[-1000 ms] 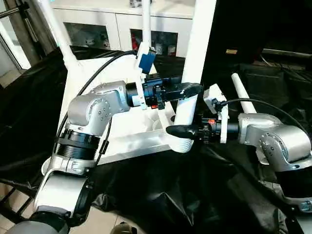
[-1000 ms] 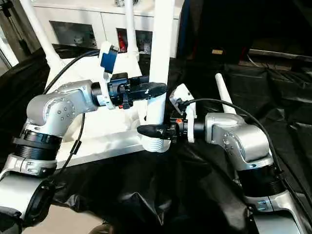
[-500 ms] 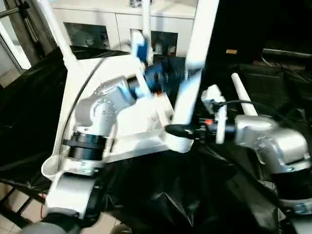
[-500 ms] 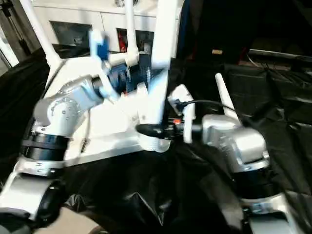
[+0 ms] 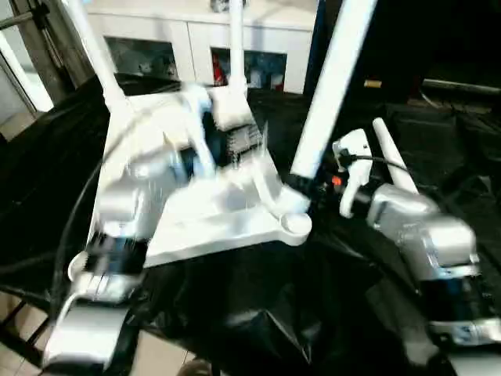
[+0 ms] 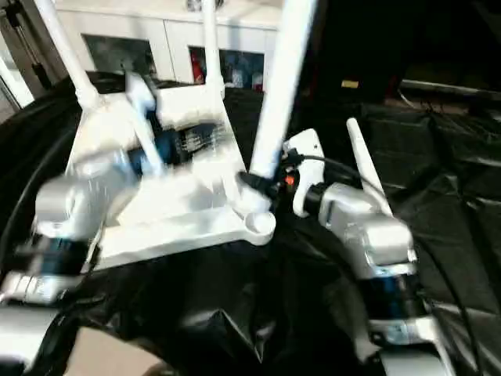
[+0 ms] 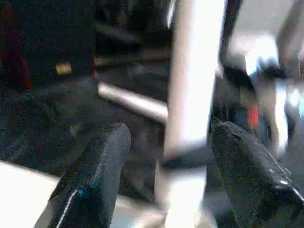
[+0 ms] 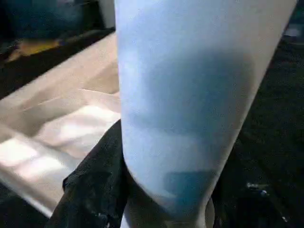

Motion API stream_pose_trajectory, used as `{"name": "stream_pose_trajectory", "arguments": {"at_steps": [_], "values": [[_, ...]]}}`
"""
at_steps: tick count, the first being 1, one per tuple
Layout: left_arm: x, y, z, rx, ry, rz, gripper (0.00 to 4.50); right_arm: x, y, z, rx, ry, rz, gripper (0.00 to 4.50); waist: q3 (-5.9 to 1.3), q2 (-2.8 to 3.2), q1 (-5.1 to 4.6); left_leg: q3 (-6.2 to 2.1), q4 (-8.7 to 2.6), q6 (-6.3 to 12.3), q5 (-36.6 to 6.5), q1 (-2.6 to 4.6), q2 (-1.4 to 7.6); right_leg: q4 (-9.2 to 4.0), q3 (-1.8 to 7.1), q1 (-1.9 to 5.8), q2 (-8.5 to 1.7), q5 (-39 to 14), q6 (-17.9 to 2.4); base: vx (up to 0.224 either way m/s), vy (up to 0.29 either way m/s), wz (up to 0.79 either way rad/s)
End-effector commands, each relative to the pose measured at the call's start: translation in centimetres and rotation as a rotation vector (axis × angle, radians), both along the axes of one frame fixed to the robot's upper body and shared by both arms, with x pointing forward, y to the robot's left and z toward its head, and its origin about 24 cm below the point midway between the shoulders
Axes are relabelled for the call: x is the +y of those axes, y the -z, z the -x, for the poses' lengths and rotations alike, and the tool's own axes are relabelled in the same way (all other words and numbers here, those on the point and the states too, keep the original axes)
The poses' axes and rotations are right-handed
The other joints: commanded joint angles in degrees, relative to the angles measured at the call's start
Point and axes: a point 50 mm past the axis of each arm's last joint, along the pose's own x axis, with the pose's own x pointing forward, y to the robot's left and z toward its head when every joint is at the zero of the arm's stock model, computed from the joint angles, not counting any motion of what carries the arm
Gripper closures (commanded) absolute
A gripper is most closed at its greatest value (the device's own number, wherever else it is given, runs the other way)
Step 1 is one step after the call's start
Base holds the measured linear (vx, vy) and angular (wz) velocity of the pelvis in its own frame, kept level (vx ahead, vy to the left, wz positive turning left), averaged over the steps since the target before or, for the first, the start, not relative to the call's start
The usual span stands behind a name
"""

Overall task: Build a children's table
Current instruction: Pick table leg

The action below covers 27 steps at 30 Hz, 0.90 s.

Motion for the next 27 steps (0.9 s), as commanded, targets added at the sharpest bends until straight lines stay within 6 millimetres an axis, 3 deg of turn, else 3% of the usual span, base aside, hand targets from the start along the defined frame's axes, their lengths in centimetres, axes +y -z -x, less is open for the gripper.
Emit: {"name": "stream_pose_trajectory", "arguments": {"at_steps": [1,2,5,7,12,27], "values": [[-0.2,2.2,0.8,-0.028,0.069,-0.244,1.33,-0.2,0.0,0.0,-0.037,0.053,0.003,2.59,-4.91,-0.12,-0.19,-0.67,-3.86,0.29,-9.13,1.09,1.92,-4.19,3.14,3.26,-3.93,-12.86,-8.05,0.0,0.0,0.0],[-0.2,2.2,0.8,-0.028,0.069,-0.244,1.33,-0.2,0.0,0.0,-0.037,0.053,0.003,2.59,-4.86,-0.13,-0.4,-0.66,-3.91,0.22,-9.32,1.06,1.91,-4.06,3.15,3.22,-3.78,-12.98,-7.77,0.0,0.0,0.0],[0.2,4.6,1.5,0.027,0.109,-0.395,1.33,0.2,0.3,0.3,-0.07,0.074,0.031,2.59,-4.85,-0.12,-0.7,-0.6,-3.95,-0.14,-8.93,0.98,1.91,-4.04,3.24,3.29,-3.94,-12.43,-7.93,0.0,0.0,0.0],[0.4,5.7,2.1,0.082,0.131,-0.436,1.33,0.5,0.5,0.4,-0.075,0.09,0.03,2.59,-4.85,0.22,-1.07,-0.63,-3.94,-0.48,-9.58,1.03,1.86,-3.94,3.2,3.36,-3.98,-12.39,-8.75,0.0,0.0,0.0],[0.8,6.8,2.4,0.116,0.145,-0.478,1.33,1.1,0.8,0.8,-0.075,0.081,0.019,2.59,-4.74,0.14,-1.45,-0.61,-4.01,-0.39,-11.55,1.13,1.8,-4.25,3.16,3.31,-3.9,-13.8,-9.25,0.0,0.0,0.0],[1.6,7.8,2.0,0.165,0.118,-0.519,2.59,1.8,0.8,1.0,-0.083,0.044,0.018,2.59,-4.78,0.29,-1.4,-0.68,-4.0,-0.15,-11.41,1.14,1.85,-4.19,3.22,3.26,-3.97,-12.83,-9.57,0.0,0.0,0.0]]}}
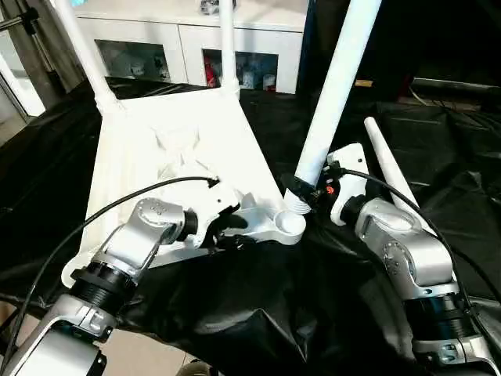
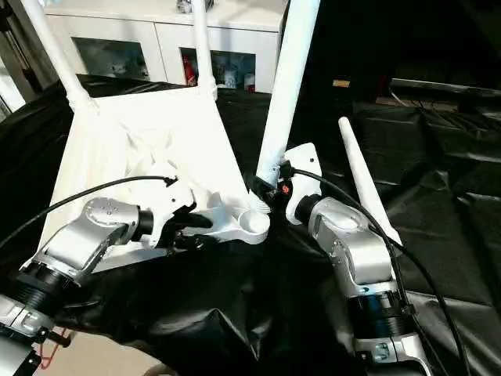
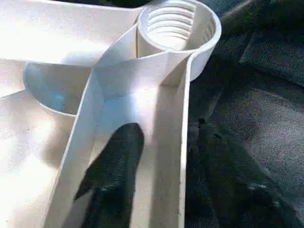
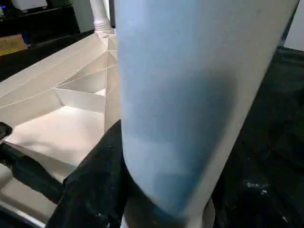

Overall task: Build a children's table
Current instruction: Pick table leg, then insert table leg to table base

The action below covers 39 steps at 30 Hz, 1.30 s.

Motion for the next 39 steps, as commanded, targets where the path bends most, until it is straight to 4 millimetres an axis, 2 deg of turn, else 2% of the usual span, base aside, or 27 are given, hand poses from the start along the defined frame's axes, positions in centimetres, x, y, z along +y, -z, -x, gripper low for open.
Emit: {"name": "stream_pose_trajectory", "arguments": {"at_steps": [1,14,21,26,34,39], "values": [[0.1,-0.5,-0.3,-0.012,0.008,-0.003,2.7,0.3,-0.6,0.1,-0.035,-0.02,-0.005,2.59,-4.74,0.2,-0.12,-0.71,-3.96,-0.13,-11.5,1.03,1.88,-4.18,3.19,3.26,-3.98,-12.84,-9.58,0.0,0.0,0.0],[0.2,-0.5,-0.3,0.018,0.022,0.028,3.83,1.4,-0.2,1.2,0.021,-0.172,0.036,2.59,-4.67,0.04,-0.01,-0.68,-3.95,0.22,-11.53,1.0,1.89,-4.28,3.23,3.3,-3.98,-13.52,-9.24,0.0,0.0,0.0],[0.2,-0.6,-0.4,0.015,0.019,0.033,4.4,1.3,0.9,0.8,0.081,-0.161,0.082,2.59,-4.65,0.13,-0.09,-0.73,-3.99,-0.17,-12.32,1.02,1.91,-4.42,3.19,3.23,-4.06,-14.66,-9.36,0.0,0.0,0.0],[0.1,-0.6,-0.6,0.009,0.015,0.04,4.5,1.3,1.2,0.7,0.108,-0.17,0.099,2.59,-4.7,-0.01,-0.15,-0.66,-3.87,0.18,-11.12,0.9,1.83,-4.22,3.22,3.33,-4.02,-12.73,-9.83,0.0,0.0,0.0],[-0.2,-0.6,-0.9,-0.009,0.02,0.046,4.5,1.5,1.9,-0.3,0.143,-0.177,0.128,2.59,-4.57,0.06,-0.11,-0.66,-3.85,-0.1,-12.77,1.11,1.78,-4.67,3.14,3.16,-4.08,-15.84,-9.36,0.0,0.0,0.0],[-0.5,-0.7,-1.0,-0.022,0.051,0.047,4.5,1.8,2.2,-1.1,0.179,-0.199,0.138,2.59,-4.36,0.03,-0.45,-0.79,-4.01,-0.58,-14.64,1.12,1.74,-4.93,3.03,3.33,-4.14,-18.67,-8.78,0.0,0.0,0.0]]}}
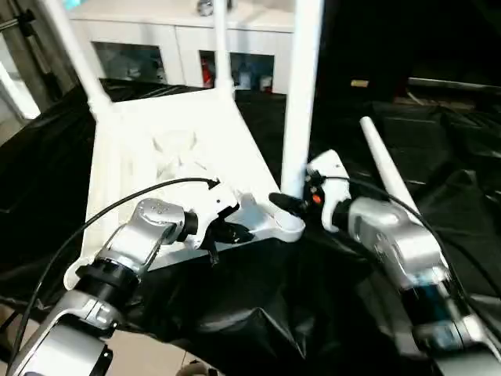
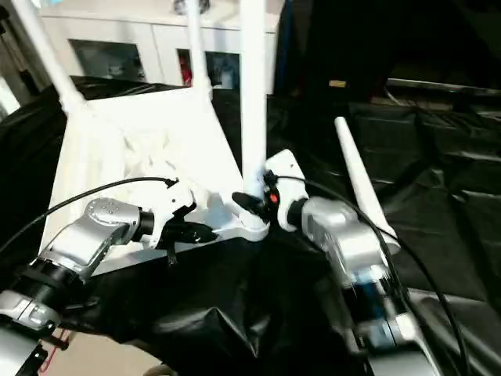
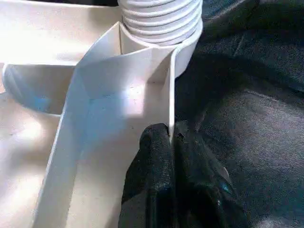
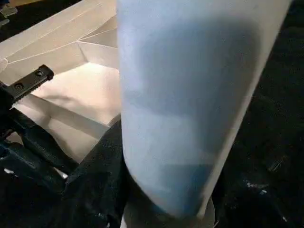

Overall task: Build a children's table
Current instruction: Insert table leg to table base

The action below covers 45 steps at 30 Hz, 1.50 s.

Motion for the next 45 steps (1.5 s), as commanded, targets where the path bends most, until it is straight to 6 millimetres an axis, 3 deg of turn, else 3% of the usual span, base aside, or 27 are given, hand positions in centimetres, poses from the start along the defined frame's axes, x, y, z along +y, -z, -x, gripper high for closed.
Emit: {"name": "stream_pose_trajectory", "arguments": {"at_steps": [1,4,8,9,10,13,14,15,16,19,20,21,27,28,30,39,40,42,43,45], "values": [[-0.5,-1.3,-0.5,-0.043,0.028,0.028,4.5,0.4,0.9,-0.2,0.048,-0.019,0.028,2.59,-4.31,0.02,-0.08,-0.8,-4.03,-0.64,-15.21,0.96,1.73,-5.09,3.03,3.06,-4.17,-19.75,-8.84,0.0,0.0,0.0],[-0.6,-1.4,-0.8,-0.052,0.021,0.027,4.5,0.3,1.0,-0.7,0.071,-0.013,0.009,2.59,-4.25,-0.2,-0.34,-0.85,-4.11,-0.63,-15.77,1.01,1.76,-5.22,2.99,3.11,-4.15,-20.9,-8.67,0.0,0.0,0.0],[-0.5,-1.4,-1.0,-0.061,0.003,0.029,4.5,0.1,1.0,-0.8,0.084,-0.013,-0.026,2.59,-4.31,-0.04,-0.43,-0.79,-4.04,-0.46,-15.71,1.18,1.81,-5.16,3.06,2.99,-4.13,-19.96,-9.21,0.0,0.0,0.0],[-0.5,-1.4,-1.1,-0.063,-0.003,0.029,4.5,0.0,1.1,-0.7,0.087,-0.01,-0.032,2.59,-4.31,-0.87,-0.48,-0.71,-4.06,-0.24,-15.37,1.05,1.81,-5.24,3.03,3.09,-4.13,-19.99,-9.16,0.0,0.0,0.0],[-0.4,-1.4,-1.2,-0.066,-0.021,0.034,4.5,-0.5,1.5,-0.5,0.097,0.0,-0.052,2.59,-4.34,-0.45,-0.31,-0.77,-4.03,-0.21,-14.95,1.06,1.85,-5.06,3.07,3.09,-4.29,-20.21,-9.15,0.0,0.0,0.0],[-0.4,-1.4,-1.2,-0.065,-0.03,0.037,4.5,-1.0,2.0,-0.2,0.108,0.024,-0.07,2.59,-4.4,-0.47,-0.15,-0.72,-4.04,0.03,-14.24,1.04,1.89,-5.08,3.08,3.06,-4.23,-19.84,-9.03,0.0,0.0,0.0],[-0.4,-1.4,-1.2,-0.064,-0.034,0.038,4.5,-1.2,2.2,0.0,0.113,0.035,-0.078,2.59,-4.42,0.01,-0.02,-0.78,-4.01,-0.03,-14.34,1.08,1.89,-5.07,3.09,3.03,-4.3,-19.79,-9.07,0.0,0.0,0.0],[-0.3,-1.4,-1.2,-0.063,-0.034,0.039,4.5,-1.4,2.5,0.1,0.115,0.045,-0.084,2.59,-4.45,-0.25,0.0,-0.7,-4.03,0.08,-14.33,1.07,1.91,-5.13,3.12,3.05,-4.26,-19.26,-9.05,0.0,0.0,0.0],[-0.3,-1.4,-1.3,-0.063,-0.038,0.038,4.5,-1.7,2.9,0.4,0.12,0.067,-0.108,2.59,-4.51,0.48,0.21,-0.83,-4.01,-0.06,-14.48,1.12,1.91,-4.98,3.07,2.99,-4.28,-18.87,-9.29,0.0,0.0,0.0],[-0.2,-1.5,-1.4,-0.065,-0.041,0.038,4.5,-2.0,3.5,0.8,0.117,0.088,-0.146,2.59,-4.49,0.04,0.38,-0.74,-4.09,-0.02,-15.02,1.16,1.89,-5.13,3.05,2.99,-4.21,-18.8,-9.42,0.0,0.0,0.0],[-0.2,-1.5,-1.5,-0.066,-0.041,0.038,4.5,-2.0,3.5,0.9,0.116,0.089,-0.152,2.59,-4.51,1.17,0.53,-0.92,-4.06,-0.29,-15.61,1.24,1.87,-5.03,2.99,2.95,-4.28,-18.97,-9.52,0.0,0.0,0.0],[-0.2,-1.6,-1.6,-0.067,-0.043,0.037,4.5,-2.1,4.0,1.2,0.113,0.105,-0.183,2.59,-4.51,0.43,0.29,-0.77,-4.11,-0.21,-16.15,1.16,1.82,-5.36,2.96,3.03,-4.14,-18.68,-9.32,0.0,0.0,0.0],[-0.2,-1.6,-1.8,-0.072,-0.047,0.032,4.5,-1.9,5.0,2.0,0.094,0.107,-0.196,2.59,-4.39,0.51,0.41,-0.76,-4.16,0.06,-17.18,1.31,1.79,-5.7,2.91,2.84,-4.31,-21.77,-8.8,0.0,0.0,0.0],[-0.2,-1.7,-1.8,-0.073,-0.048,0.032,4.5,-1.8,5.2,2.2,0.082,0.098,-0.184,2.59,-4.38,1.39,0.28,-0.89,-4.28,-0.23,-18.19,1.31,1.81,-5.96,2.84,2.84,-4.23,-22.28,-8.39,0.0,0.0,0.0],[-0.2,-1.7,-1.9,-0.074,-0.048,0.032,4.5,-1.7,5.6,2.6,0.062,0.081,-0.169,2.59,-4.45,1.06,0.35,-1.02,-4.36,-0.07,-18.14,1.18,1.78,-5.68,2.71,3.02,-4.16,-21.62,-8.46,0.0,0.0,0.0],[-0.3,-1.8,-1.9,-0.074,-0.042,0.031,4.5,-1.0,5.6,2.9,0.008,0.031,-0.041,2.59,-4.26,1.2,0.12,-1.1,-4.54,0.05,-19.48,1.37,1.72,-6.14,2.63,2.77,-4.08,-25.65,-7.08,0.0,0.0,0.0],[-0.3,-1.8,-1.9,-0.075,-0.039,0.031,4.5,-0.7,5.6,2.9,0.006,0.016,-0.02,2.59,-4.18,0.81,-0.02,-1.01,-4.53,0.13,-19.82,1.46,1.69,-6.35,2.66,2.65,-4.06,-26.38,-6.9,0.0,0.0,0.0],[-0.3,-1.8,-1.9,-0.076,-0.037,0.032,4.5,-0.5,5.6,2.9,0.011,0.0,-0.007,2.59,-4.11,1.01,-0.05,-1.05,-4.49,0.18,-20.25,1.49,1.6,-6.39,2.61,2.6,-4.11,-27.87,-6.48,0.0,0.0,0.0],[-0.4,-1.8,-1.9,-0.076,-0.037,0.032,4.5,-0.4,5.7,2.9,0.019,-0.013,-0.002,2.59,-4.06,0.71,-0.06,-1.07,-4.44,0.33,-20.23,1.56,1.56,-6.53,2.58,2.54,-4.23,-29.1,-6.1,0.0,0.0,0.0],[-0.4,-1.8,-1.9,-0.077,-0.037,0.033,4.5,-0.3,5.8,2.9,0.025,-0.028,0.008,2.59,-4.01,0.77,-0.14,-1.08,-4.44,0.33,-20.39,1.52,1.52,-6.71,2.54,2.47,-4.19,-30.3,-5.51,0.0,0.0,0.0]]}}
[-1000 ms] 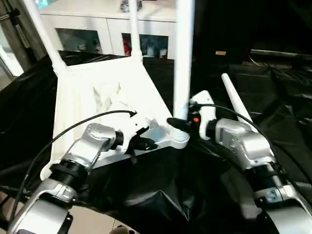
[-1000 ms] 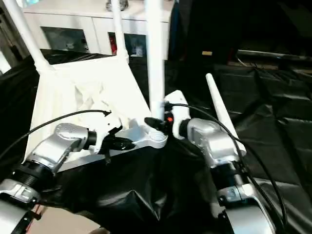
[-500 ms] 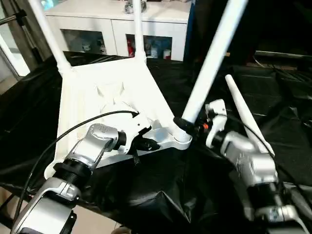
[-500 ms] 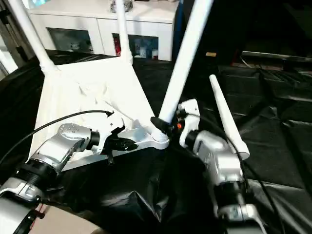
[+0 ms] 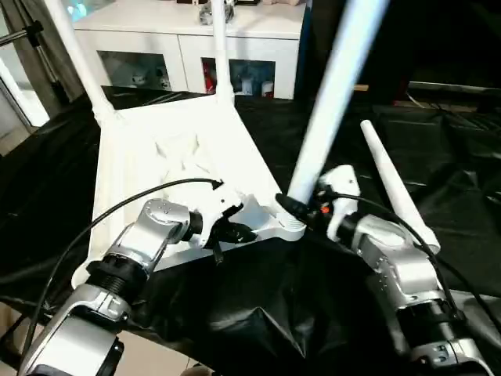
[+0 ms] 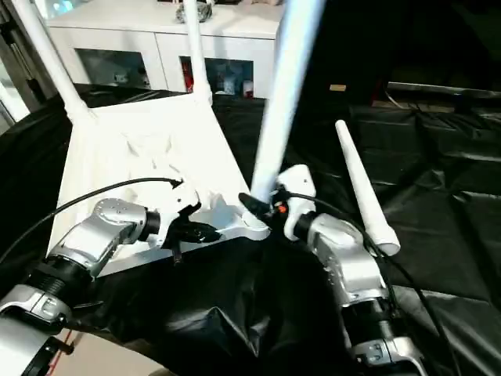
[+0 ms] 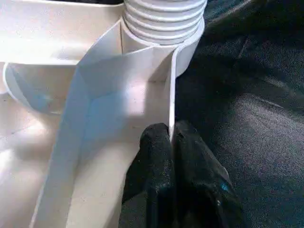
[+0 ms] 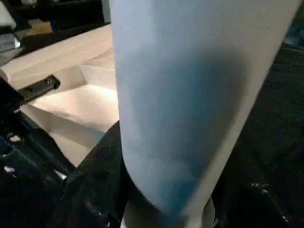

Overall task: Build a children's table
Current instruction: Insert table leg to table base

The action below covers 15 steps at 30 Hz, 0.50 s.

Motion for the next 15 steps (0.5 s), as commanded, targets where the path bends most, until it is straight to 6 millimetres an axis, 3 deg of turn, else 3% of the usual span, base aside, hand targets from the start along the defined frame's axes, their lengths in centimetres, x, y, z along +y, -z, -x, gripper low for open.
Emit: {"name": "stream_pose_trajectory", "arguments": {"at_steps": [1,11,15], "values": [[0.1,-2.4,-1.4,-0.099,-0.024,0.031,4.5,0.6,3.5,1.4,0.178,-0.056,0.072,2.59,-3.48,-0.4,-0.29,-1.07,-4.25,0.45,-20.05,1.05,1.54,-6.58,2.56,1.92,-4.26,-30.69,-5.39,0.0,0.0,0.0],[0.0,-2.4,-1.1,-0.098,0.019,0.03,4.5,0.5,4.6,0.9,0.223,-0.127,0.099,2.59,-3.16,-0.5,-1.45,-1.29,-4.24,0.38,-23.45,1.32,1.46,-7.23,2.16,1.5,-4.27,-34.41,-4.51,0.0,0.0,0.0],[-0.3,-2.7,-0.9,-0.103,0.078,0.027,4.5,0.7,4.7,0.9,0.213,-0.189,0.078,2.59,-3.3,-0.48,-1.84,-1.47,-4.54,0.65,-23.73,1.17,1.78,-6.99,2.2,1.74,-4.34,-32.28,-5.38,0.0,0.0,0.0]]}}
